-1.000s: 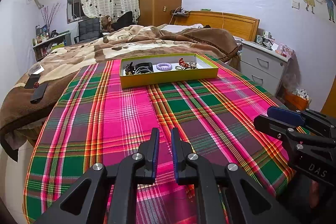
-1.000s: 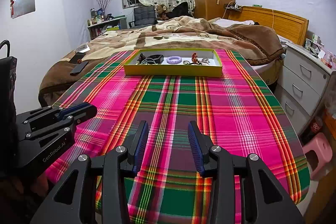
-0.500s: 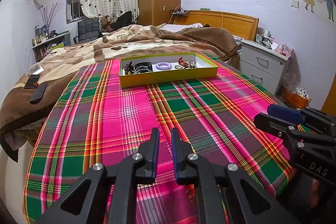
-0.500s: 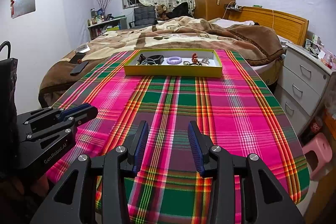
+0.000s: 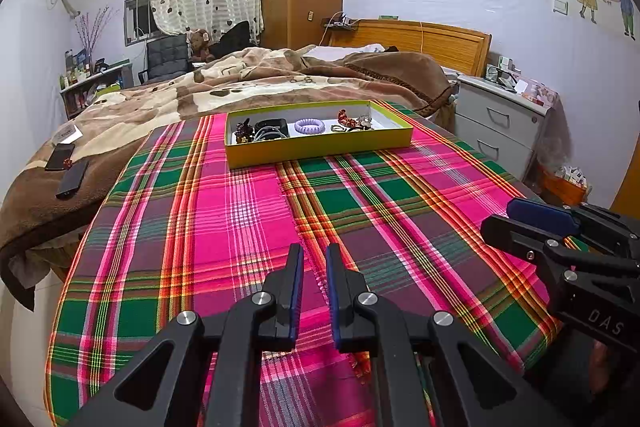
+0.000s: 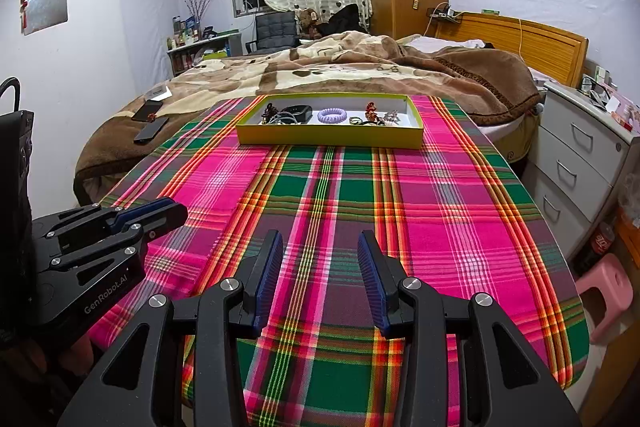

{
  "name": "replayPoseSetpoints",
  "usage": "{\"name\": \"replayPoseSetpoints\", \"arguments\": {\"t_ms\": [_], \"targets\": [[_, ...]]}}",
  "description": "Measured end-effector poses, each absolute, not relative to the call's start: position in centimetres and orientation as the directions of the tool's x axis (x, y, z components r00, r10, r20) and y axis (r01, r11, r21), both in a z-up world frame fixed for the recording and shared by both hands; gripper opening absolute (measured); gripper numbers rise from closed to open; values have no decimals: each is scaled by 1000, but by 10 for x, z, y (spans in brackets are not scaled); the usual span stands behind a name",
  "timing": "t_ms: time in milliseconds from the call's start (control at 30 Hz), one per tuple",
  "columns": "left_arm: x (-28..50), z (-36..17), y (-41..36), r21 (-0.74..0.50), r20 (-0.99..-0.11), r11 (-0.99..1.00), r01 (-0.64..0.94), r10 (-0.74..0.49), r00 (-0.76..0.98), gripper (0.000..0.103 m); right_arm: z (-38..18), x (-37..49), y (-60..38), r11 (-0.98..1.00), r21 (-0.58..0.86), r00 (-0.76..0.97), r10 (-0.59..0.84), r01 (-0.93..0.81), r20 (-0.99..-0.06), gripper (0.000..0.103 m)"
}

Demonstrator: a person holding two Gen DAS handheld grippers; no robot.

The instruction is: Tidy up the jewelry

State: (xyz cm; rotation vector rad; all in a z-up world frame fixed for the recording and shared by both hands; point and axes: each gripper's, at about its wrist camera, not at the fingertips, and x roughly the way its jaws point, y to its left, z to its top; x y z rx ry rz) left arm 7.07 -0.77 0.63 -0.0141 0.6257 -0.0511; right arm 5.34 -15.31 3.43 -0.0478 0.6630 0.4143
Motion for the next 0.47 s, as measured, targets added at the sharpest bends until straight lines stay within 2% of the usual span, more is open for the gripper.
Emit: {"name": "replayPoseSetpoints", "arguments": {"t_ms": [467], "targets": [[71,8,-9,-33,-585,999,40,-52,810,10,34,54,-153,918,88,710,358,-388,-607,40]]}}
